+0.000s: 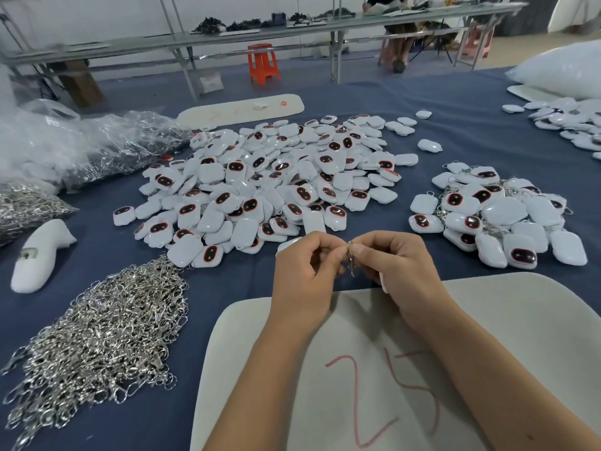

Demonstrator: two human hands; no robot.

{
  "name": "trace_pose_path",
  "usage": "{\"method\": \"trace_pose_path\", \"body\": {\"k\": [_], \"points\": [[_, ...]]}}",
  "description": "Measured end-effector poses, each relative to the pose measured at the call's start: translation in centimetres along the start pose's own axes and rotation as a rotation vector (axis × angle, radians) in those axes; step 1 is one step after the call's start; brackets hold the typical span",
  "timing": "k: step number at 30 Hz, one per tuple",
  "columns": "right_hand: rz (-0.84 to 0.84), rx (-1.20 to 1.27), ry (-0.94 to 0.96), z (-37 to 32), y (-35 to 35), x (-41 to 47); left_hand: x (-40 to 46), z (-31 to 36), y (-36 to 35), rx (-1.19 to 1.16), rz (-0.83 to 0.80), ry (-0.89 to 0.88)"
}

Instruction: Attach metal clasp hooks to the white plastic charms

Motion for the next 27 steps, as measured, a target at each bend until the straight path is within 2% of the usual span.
{"method": "trace_pose_path", "body": {"k": [5, 12, 17, 19, 23, 27], "points": [[-0.022, -0.040, 0.019, -0.2, 0.0, -0.2, -0.1, -0.3, -0.1, 0.054, -0.008, 0.016], [-0.002, -0.064, 0.025, -0.2, 0.0, -0.2, -0.1, -0.2, 0.1, 0.002, -0.010, 0.010], [-0.004, -0.180, 0.072, -0.3, 0.1, -0.3, 0.0, -0.5, 0.0, 0.067, -0.018, 0.026], [0.017, -0.307, 0.157, -0.4, 0.0, -0.4, 0.0, -0.6, 0.0, 0.106, -0.019, 0.029], [0.067, -0.645, 0.445, -1.1, 0.1, -0.7, 0.0, -0.8, 0.2, 0.140, -0.036, 0.031], [0.035, -0.743, 0.553, -1.3, 0.5, -0.4, -0.1, -0.8, 0.0, 0.162, -0.068, 0.039]]}}
Point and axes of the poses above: each hand's wrist, its own x-axis towards the middle knuckle, its own y-axis out of the back of the hand, z = x × y, the point moved 3 cm from there along x, towards the middle knuckle, and after that the axes turned 4 degrees about y, right-handed, at the moved point
